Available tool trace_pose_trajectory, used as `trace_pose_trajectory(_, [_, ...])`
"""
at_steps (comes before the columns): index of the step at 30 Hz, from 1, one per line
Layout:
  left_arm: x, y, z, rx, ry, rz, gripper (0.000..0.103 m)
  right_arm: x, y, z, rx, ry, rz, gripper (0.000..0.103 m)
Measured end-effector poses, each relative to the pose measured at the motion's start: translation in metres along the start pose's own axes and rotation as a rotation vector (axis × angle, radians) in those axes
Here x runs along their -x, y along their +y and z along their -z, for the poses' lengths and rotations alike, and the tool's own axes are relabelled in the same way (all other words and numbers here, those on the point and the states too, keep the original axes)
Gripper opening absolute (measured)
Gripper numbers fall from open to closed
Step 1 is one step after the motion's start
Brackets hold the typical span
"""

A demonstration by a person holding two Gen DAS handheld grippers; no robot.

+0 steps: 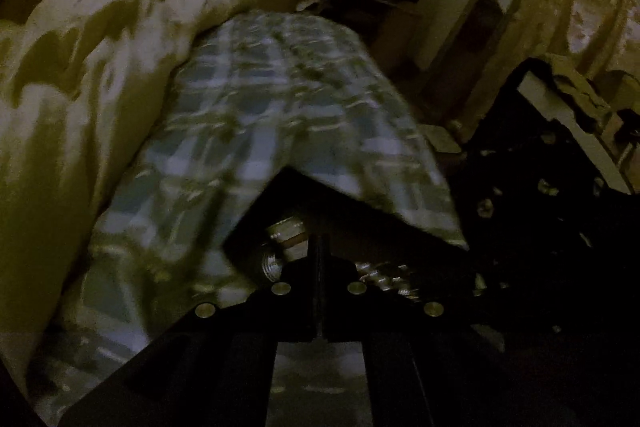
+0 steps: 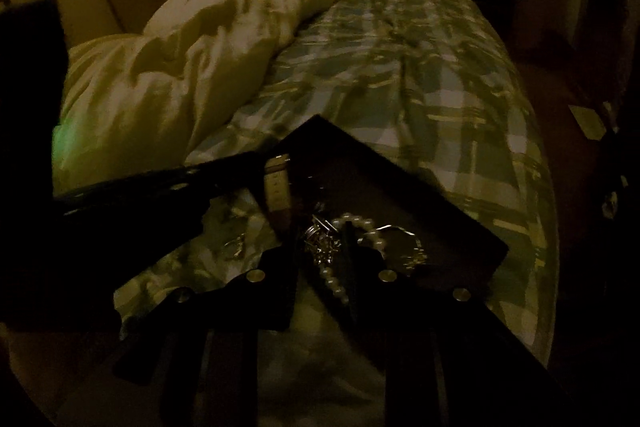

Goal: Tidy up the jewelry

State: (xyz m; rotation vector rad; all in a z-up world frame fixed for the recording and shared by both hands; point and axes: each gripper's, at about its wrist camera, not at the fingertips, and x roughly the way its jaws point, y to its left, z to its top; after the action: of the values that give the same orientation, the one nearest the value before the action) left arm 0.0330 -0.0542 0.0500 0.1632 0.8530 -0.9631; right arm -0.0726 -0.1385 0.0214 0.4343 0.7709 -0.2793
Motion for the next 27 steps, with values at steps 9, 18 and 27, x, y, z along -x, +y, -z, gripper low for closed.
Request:
trace_pose_trajectory(9, [-0.017, -0.008, -0.003, 0.014, 0.028, -0.008, 0.0, -0.006, -0.018, -0.004, -0.002, -0.003, 0.166, 0.021])
trace_pose_trajectory(18, [-0.023, 0.007, -0.003, 0.093, 0.055, 0.026, 0.011, -0.011, -0.023, -0.005, -0.004, 0.009, 0.19, 0.022])
trace_pose_trajectory(27, [-0.019, 0.006, -0.002, 0.098, 0.041, 0.02, 0.048, -0.009, -0.026, -0.004, -0.032, -0.005, 0.196, 0.049])
